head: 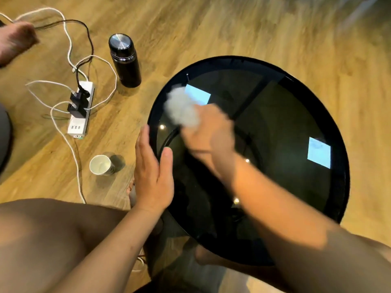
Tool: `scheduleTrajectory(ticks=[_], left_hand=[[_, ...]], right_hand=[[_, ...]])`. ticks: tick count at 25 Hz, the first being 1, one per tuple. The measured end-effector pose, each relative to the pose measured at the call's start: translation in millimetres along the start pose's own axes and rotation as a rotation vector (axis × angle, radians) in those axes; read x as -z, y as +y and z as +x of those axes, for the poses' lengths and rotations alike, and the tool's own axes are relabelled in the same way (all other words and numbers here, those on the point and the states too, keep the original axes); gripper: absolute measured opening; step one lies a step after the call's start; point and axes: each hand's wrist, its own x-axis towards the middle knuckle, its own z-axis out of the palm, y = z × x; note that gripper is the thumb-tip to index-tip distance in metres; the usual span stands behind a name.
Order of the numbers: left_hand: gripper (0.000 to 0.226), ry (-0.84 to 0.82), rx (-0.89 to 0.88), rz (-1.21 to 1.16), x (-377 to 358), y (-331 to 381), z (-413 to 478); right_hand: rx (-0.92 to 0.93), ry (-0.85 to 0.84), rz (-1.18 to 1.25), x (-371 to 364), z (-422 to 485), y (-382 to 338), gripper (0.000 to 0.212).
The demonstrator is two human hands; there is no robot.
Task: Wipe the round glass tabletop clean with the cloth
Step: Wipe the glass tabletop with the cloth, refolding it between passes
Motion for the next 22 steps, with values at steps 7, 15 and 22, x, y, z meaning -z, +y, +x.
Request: scheduleTrajectory(ticks=[7, 15, 22], left_hand=[[0.065, -0.004, 0.067, -0.017, -5.2, 7.8, 14.0], [0.068, -0.011, 0.083, -0.042, -5.7, 7.5, 14.5], [0.069, 0.024, 0.094, -0.107, -2.8, 7.6, 19.1]], right_hand=[[-0.234, 0.093, -0.129, 52.9, 19.9, 147.4, 0.031], [-0.385, 0.172, -0.133, 67.6, 108.0, 148.6, 0.019], [0.316, -0.029, -0.046, 7.7, 65.0, -13.7, 0.037]])
